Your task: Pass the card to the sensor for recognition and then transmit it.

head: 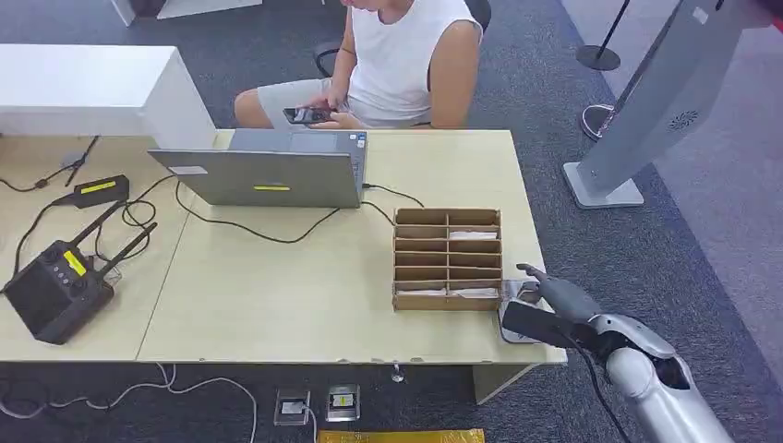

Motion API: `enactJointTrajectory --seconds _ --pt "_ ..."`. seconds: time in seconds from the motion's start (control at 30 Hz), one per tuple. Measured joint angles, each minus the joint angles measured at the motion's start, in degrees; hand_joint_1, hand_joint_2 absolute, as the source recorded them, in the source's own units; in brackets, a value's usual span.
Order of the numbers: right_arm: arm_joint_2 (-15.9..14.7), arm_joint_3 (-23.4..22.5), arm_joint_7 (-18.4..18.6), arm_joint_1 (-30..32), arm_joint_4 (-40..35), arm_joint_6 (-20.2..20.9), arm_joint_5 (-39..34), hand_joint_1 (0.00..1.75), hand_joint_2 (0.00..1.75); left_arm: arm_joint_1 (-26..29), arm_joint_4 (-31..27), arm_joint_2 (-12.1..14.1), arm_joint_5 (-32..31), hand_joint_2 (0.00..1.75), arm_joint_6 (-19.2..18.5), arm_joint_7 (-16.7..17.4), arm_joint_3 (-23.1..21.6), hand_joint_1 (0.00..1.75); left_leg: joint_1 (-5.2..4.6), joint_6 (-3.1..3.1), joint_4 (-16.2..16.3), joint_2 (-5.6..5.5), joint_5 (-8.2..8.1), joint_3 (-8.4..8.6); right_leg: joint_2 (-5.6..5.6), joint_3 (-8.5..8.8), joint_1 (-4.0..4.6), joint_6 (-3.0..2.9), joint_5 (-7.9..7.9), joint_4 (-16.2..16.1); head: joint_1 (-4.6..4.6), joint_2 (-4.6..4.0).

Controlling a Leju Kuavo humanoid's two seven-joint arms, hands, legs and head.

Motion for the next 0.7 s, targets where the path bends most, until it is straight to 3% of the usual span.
enactJointTrajectory --seconds 0.43,0.7 --pt "-0.11 -0.72 -0.85 -1.35 -0.42 0.50 0.61 1.75 1.75 -0.24 0.00 0.00 -0.63 0.00 0.04 0.00 0.00 0.00 -0.01 0.00 0.00 0.00 0.00 -0.01 0.00 0.01 0.00 0.00 0.00 0.00 0.00 0.00" --pt "-1.09 -2.34 -2.77 -10.34 -0.79 0.15 3.13 1.75 1.75 -0.80 0.00 0.00 -1.18 0.00 -0.35 0.00 0.00 0.00 0.00 0.00 0.01 0.03 0.01 -0.01 0.03 0.01 0.00 0.00 0.01 0.01 0.00 0.00"
